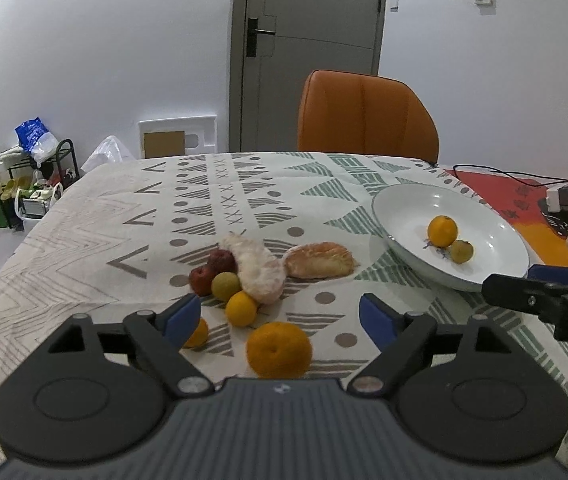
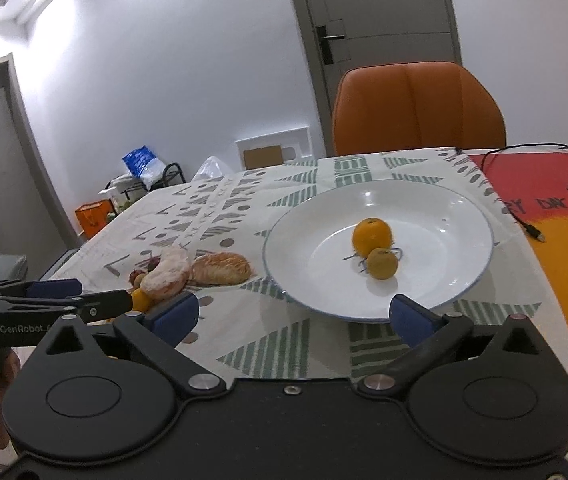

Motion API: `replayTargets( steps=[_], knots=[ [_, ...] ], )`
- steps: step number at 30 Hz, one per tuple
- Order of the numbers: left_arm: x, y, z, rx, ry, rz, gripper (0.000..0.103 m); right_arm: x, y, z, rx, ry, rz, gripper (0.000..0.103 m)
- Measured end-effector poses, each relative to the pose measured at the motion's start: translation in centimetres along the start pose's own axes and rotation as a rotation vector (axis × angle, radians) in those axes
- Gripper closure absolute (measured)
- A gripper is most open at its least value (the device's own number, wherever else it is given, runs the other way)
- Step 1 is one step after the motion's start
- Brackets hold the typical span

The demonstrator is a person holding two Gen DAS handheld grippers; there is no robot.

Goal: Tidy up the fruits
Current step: 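Move both open tools back toward the fruit pile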

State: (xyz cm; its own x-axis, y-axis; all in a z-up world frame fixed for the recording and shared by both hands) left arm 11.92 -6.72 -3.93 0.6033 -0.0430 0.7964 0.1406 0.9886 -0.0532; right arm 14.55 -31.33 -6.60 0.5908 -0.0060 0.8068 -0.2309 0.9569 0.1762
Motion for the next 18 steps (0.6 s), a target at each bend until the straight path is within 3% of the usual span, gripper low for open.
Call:
replayTargets(
  steps=[18],
  knots=[
    [-0.9, 5.0, 0.1, 0.039, -0.005, 0.066, 0.018, -0.3, 4.6, -2.3, 0.088, 0.069, 0.075, 0.000]
  ],
)
Point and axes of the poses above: each gripper's, at about its wrist camera, not at the fingertips, and z roughly against the way its jaws point, y to its left, x to its top, the point moved 3 cm from there along -z, roughly the way its jaws point, and after that the axes turned 3 degrees about y, right-handed, at the moved point
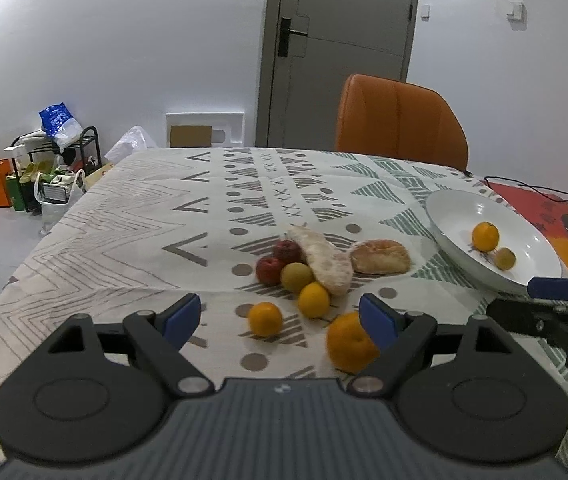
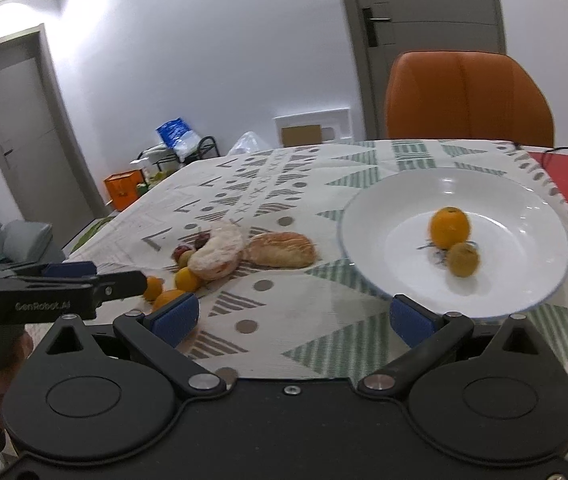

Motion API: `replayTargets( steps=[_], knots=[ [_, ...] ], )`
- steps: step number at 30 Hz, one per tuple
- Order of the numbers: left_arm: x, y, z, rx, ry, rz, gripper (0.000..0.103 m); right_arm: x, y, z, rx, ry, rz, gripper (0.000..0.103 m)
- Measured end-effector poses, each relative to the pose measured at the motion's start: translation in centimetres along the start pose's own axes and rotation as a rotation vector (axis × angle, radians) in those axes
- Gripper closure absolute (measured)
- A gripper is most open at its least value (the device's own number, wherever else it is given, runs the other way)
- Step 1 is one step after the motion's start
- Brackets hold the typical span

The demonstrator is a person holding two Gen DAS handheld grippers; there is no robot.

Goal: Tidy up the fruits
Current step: 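Move both open tools back toward the fruit pile, then grasp a small tangerine with the left tool while the right tool grasps a large orange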

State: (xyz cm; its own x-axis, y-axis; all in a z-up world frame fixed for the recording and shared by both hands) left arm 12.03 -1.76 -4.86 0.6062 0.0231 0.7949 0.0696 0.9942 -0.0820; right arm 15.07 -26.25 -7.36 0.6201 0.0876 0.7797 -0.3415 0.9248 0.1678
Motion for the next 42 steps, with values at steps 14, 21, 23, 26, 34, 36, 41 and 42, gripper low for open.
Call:
replayTargets(
  steps=[14, 21, 23, 26, 34, 36, 41, 42],
  knots=[
    [-0.4, 2.1, -1.5, -0.019, 0.027, 0.044, 0.042, 0.3, 2.9, -2.0, 0.076, 0.051, 0.050, 0.013],
    [-0.7, 2.4, -2.3, -0.045, 0.044, 0.050, 0.054, 0.2, 3.9, -3.1, 0.117, 0.085, 0.052, 0.030],
    [-0.8, 2.5, -2.3, -0.063, 0.038, 0.055, 0.055, 0.2, 4.3, -3.5, 0.130, 0.095, 0.054, 0.031],
    [-0.8, 2.5, -2.5, -0.079, 0.034, 0.050, 0.055, 0.2, 4.8, -3.9, 0.144, 0.105, 0.058, 0.035],
    [-1.2, 2.4, -3.9, -0.118, 0.058, 0.049, 0.081, 0.2, 5.1, -4.7, 0.143, 0.128, 0.048, 0.042],
    [-1.2, 2.4, -3.8, -0.120, 0.054, 0.039, 0.081, 0.2, 5.2, -4.8, 0.141, 0.131, 0.050, 0.043],
    [-1.3, 2.8, -3.1, -0.112, 0.053, 0.039, 0.081, 0.1, 5.6, -5.4, 0.151, 0.139, 0.053, 0.043],
    [-1.3, 3.0, -2.9, -0.107, 0.052, 0.040, 0.081, 0.1, 5.7, -5.5, 0.156, 0.139, 0.054, 0.043]
  ],
)
Point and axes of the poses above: each gripper's, at about its wrist camera, not at the fingertips, and z roughly against the way its jaws point, y to its left, x to its top, the point moved 3 cm from there along -z, roughly the way its jaws point, and after that the axes turned 3 degrees about y, right-handed, at the moved point
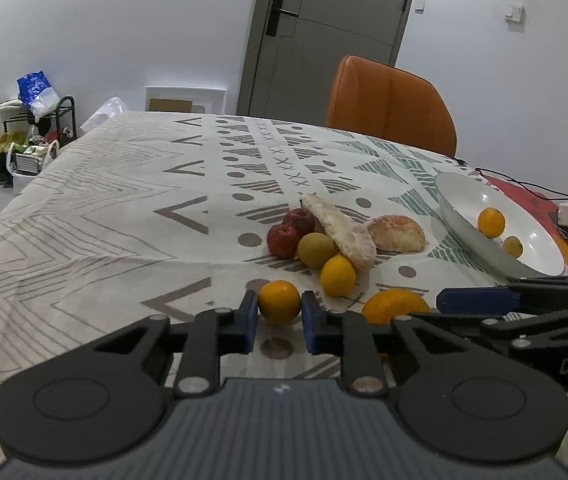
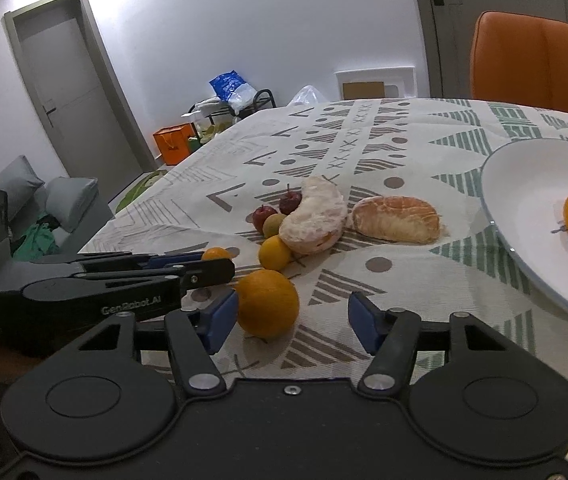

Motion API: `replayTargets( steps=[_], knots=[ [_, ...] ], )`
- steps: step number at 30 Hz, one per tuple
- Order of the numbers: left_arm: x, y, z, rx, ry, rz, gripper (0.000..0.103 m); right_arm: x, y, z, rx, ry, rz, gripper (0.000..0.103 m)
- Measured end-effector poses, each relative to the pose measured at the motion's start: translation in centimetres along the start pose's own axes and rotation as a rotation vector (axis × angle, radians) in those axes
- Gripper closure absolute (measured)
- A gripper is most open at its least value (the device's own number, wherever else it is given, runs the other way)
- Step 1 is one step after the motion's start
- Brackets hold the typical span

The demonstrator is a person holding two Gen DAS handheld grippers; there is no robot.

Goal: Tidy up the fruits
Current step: 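Grasp a small tangerine with the left tool while the right tool grasps a large orange, then carry both fruits over the white bowl and open both tools to release them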

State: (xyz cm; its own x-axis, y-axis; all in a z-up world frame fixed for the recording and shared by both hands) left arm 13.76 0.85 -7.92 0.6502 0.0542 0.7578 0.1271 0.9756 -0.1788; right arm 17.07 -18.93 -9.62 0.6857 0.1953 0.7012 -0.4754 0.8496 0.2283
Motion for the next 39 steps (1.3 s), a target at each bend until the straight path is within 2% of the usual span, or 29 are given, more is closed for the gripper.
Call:
replayTargets(
  steps=[2, 4, 7, 15, 23, 39],
  knots=[
    [0.0, 0.2, 0.4, 0.008, -0.003, 0.004, 0.081, 0.0, 0.2, -0.3, 0.007, -0.001, 0.003, 0.044],
    [0.0, 0.4, 0.7, 0.014, -0.004, 0.005, 0.081, -0.1, 0.2, -0.6, 0.013, 0.004, 0.005, 0.050],
    [0.0, 0.4, 1.1, 0.022, -0.007, 0.003, 0.081, -0.2, 0.3, -0.9, 0.066, 0.010, -0.005, 0.069],
    [0.6, -0.7, 1.9, 0.015, -0.035, -0.016, 0.081, -0.4, -0.3, 0.8, 0.017, -0.030, -0.017, 0.070],
    [1.2, -3.0, 2.2, -0.013, -0.059, -0.045, 0.081, -0.2, -1.8, 4.1, -0.033, -0.112, -0.037, 0.070],
    [2.4, -7.1, 2.3, -0.035, -0.083, -0.109, 0.081, -0.4, -5.2, 7.3, -0.070, -0.197, -0.086, 0.070]
  ],
)
Point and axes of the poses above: each gripper's, at about its wrist camera, not at the fingertips, and z roughly against the way its jaws point, y to its left, x to its top, the point moved 3 cm from there along -z, roughly the way its jaws point, and after that the axes turned 3 degrees about y, right-handed, at the moved point
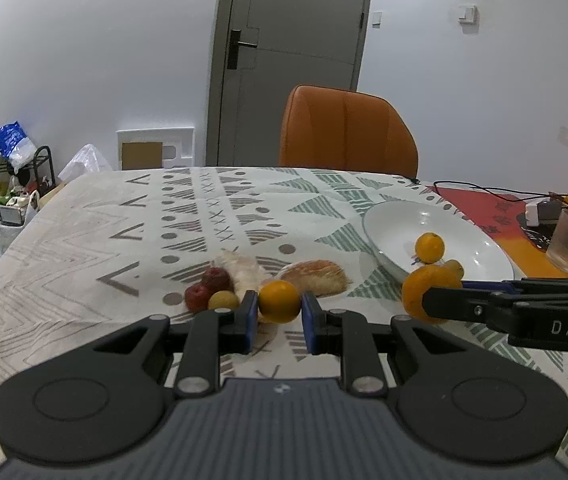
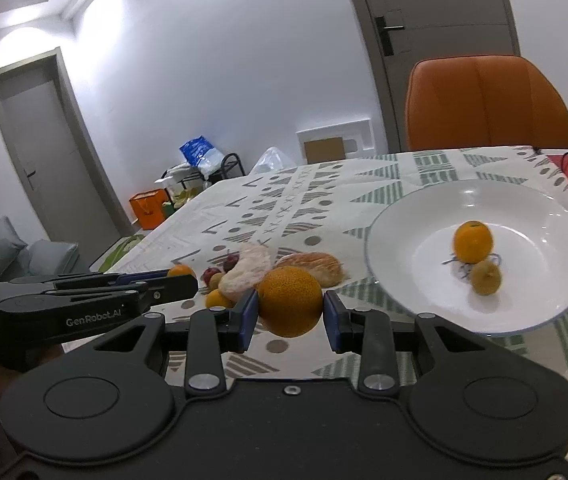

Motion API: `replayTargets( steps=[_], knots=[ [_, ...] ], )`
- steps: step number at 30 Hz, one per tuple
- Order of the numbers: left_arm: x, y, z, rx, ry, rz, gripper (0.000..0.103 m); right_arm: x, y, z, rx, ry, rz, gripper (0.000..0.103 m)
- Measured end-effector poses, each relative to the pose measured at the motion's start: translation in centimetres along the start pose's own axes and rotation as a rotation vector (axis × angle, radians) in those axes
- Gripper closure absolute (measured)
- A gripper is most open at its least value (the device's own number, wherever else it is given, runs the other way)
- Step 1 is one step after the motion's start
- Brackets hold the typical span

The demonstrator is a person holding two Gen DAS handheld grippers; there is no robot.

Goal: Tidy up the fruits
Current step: 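Carry both fruits over the white bowl and open both tools to release them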

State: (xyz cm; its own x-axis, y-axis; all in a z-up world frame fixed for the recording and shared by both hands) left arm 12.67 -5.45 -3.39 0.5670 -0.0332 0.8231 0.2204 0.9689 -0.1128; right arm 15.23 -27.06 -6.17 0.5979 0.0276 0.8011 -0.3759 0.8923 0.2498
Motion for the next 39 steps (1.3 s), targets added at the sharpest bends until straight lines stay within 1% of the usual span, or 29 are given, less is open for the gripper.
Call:
replayTargets(
  steps=[6, 13, 19, 23, 33, 39],
  knots=[
    [0.9, -1.3, -0.4, -0.010, -0.014, -0.016, 0.081, 0.1, -1.5, 1.0, -0.019, -0.017, -0.021, 0.070],
    [1.4, -3.2, -1.3, -0.030, -0.009, -0.030, 0.081, 0.1, -3.5, 2.4, -0.043, -0.045, -0.048, 0.070],
    [1.9, -5.0, -2.1, -0.060, -0.014, -0.044, 0.081, 0.0, -5.4, 3.3, -0.075, -0.064, -0.081, 0.070],
    [2.3, -6.4, -3.0, -0.052, -0.004, -0.071, 0.081, -0.2, -7.1, 3.9, -0.079, -0.086, -0.115, 0.070],
    [2.5, -9.3, -5.0, -0.076, 0.011, -0.094, 0.081, -0.4, -10.2, 4.2, -0.118, -0.088, -0.140, 0.070],
    [2.8, -10.5, -6.1, -0.090, 0.015, -0.091, 0.081, -0.1, -10.9, 4.2, -0.131, -0.094, -0.151, 0.069]
  ],
)
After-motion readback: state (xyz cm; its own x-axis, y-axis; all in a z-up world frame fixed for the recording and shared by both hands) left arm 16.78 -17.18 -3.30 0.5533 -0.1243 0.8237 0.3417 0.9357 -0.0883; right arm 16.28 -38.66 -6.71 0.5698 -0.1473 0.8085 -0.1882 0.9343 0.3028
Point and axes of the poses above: each gripper's, at about its wrist camera, not at the fingertips, and z roughly against the way its jaws point, y to its left, x to its top, the point moved 3 cm from there along -z, roughly the way its jaws point, and after that the axes turned 3 degrees about y, right-handed, at the moved point
